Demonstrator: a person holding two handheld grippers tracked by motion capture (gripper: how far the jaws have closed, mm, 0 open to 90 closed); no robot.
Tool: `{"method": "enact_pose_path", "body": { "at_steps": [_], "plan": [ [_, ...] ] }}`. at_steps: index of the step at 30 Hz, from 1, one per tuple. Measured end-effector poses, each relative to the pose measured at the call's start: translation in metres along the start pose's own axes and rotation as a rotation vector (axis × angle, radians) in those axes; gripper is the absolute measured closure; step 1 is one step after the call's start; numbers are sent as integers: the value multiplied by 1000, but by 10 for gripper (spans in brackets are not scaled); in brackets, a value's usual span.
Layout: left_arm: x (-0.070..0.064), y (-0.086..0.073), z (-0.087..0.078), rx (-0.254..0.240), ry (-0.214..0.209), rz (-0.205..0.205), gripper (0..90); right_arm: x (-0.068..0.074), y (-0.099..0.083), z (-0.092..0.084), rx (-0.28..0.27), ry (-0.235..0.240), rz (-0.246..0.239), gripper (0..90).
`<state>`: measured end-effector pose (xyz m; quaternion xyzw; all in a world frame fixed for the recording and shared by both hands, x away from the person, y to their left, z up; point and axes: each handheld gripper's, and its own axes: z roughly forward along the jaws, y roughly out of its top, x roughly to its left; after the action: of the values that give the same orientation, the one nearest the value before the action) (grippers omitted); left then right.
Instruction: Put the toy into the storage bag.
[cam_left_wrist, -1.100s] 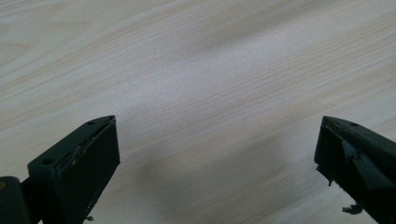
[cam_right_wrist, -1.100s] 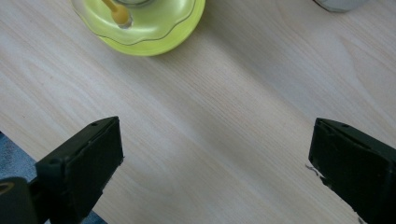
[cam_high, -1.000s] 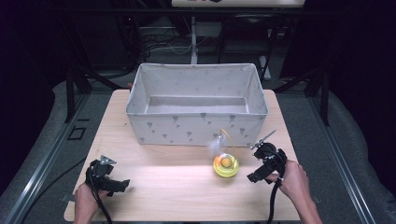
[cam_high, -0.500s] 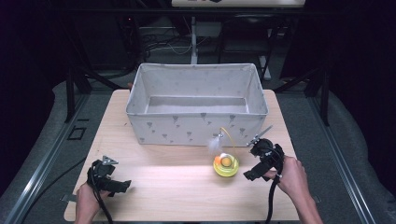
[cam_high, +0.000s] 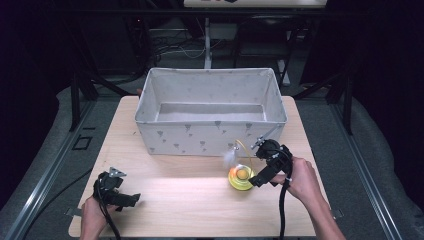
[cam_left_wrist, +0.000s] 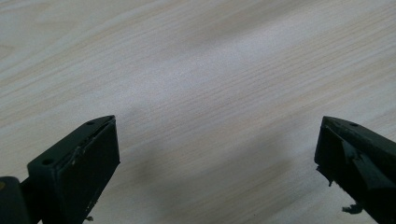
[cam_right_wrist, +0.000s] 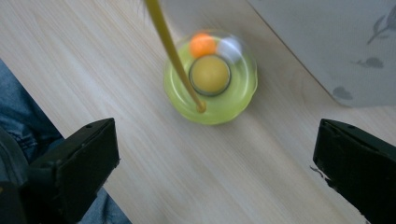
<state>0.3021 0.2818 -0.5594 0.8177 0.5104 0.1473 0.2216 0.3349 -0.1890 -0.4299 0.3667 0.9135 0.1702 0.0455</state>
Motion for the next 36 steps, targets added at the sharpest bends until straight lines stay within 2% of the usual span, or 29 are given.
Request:
{"method": "enact_pose_path", "body": {
  "at_steps": [6,8,12,14,15,18,19,20,22,24,25,27,30,33,36],
  "plan": [
    [0,0,-1,-9,5,-3,0,4,17,-6,20,-13,-35,6],
    [0,0,-1,-5,0,-4,0,6,27,-7,36,-19,-55,21],
    [1,0,-2,-6,0,-4,0,7,34,-5,52,-18,-64,71],
    [1,0,-2,-6,0,-4,0,7,38,-5,58,-18,-70,177],
    [1,0,-2,-4,0,-1,0,7,40,-6,70,-17,-79,192],
    [1,0,-2,-1,0,-4,0,8,45,-9,87,-22,-102,332],
    [0,0,-2,-4,-1,1,0,8,46,-9,89,-20,-106,348],
    [0,0,-2,-4,0,2,0,8,48,-9,97,-17,-114,416],
    [1,0,-2,-6,-1,0,0,9,48,-8,100,-14,-118,473],
    [1,0,-2,-2,1,0,0,9,49,-8,119,-17,-129,561],
    [1,0,-1,-2,2,0,0,9,51,-9,139,-24,-143,577],
    [1,0,-2,0,0,-2,0,9,50,-7,133,-15,-139,653],
    [1,0,-3,-6,2,3,0,10,53,-7,152,-26,-166,775],
    [1,0,-2,-2,3,0,0,12,54,-7,149,-26,-179,860],
    [1,0,-2,-2,1,1,0,12,56,-8,146,-24,-182,877]
  ]
}}
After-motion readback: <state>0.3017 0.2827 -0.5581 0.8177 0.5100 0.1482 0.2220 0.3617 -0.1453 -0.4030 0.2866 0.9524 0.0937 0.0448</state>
